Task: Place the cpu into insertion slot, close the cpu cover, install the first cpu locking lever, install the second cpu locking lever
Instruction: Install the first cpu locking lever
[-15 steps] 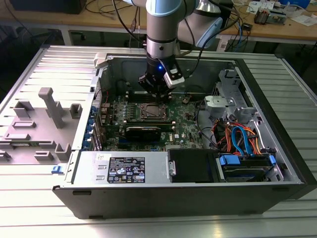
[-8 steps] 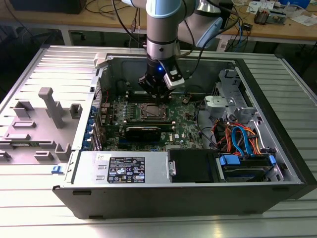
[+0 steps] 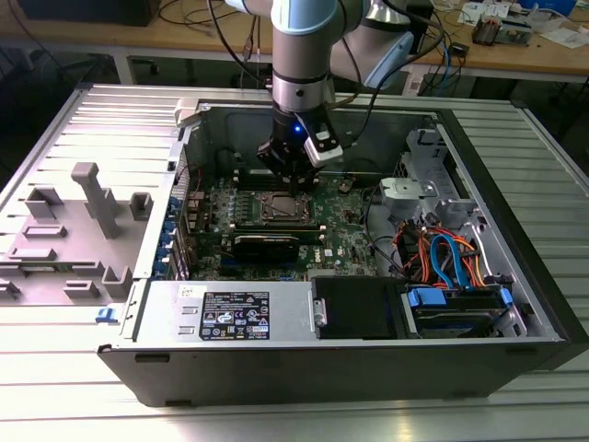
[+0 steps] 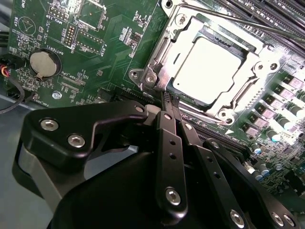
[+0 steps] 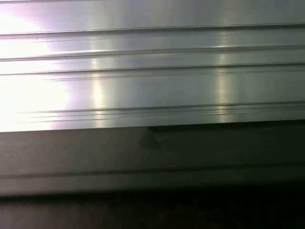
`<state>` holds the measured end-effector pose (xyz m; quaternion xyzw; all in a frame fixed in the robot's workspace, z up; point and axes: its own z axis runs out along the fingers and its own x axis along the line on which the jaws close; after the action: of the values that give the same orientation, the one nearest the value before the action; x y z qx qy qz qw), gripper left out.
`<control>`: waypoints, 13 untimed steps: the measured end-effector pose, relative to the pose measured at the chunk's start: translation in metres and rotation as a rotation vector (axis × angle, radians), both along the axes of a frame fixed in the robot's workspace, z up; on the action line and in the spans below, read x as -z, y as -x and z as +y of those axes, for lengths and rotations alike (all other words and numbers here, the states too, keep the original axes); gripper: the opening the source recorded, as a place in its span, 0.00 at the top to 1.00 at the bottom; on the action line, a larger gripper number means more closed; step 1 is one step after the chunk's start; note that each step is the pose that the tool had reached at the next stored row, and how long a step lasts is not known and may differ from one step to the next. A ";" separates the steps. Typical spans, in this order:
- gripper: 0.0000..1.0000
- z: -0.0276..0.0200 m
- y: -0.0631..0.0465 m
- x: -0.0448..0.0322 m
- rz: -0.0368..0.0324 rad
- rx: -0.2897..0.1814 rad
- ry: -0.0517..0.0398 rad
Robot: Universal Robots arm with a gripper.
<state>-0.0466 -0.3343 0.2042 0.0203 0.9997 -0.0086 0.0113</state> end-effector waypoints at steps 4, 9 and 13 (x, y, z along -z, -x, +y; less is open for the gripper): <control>0.89 0.0000 0.000 0.0013 0.0000 0.000 -0.0001; 0.89 0.0000 0.000 0.0025 -0.0001 0.000 0.0000; 0.89 0.0003 0.000 0.0025 -0.0001 0.000 0.0001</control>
<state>-0.0465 -0.3339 0.2016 0.0202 0.9997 -0.0087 0.0113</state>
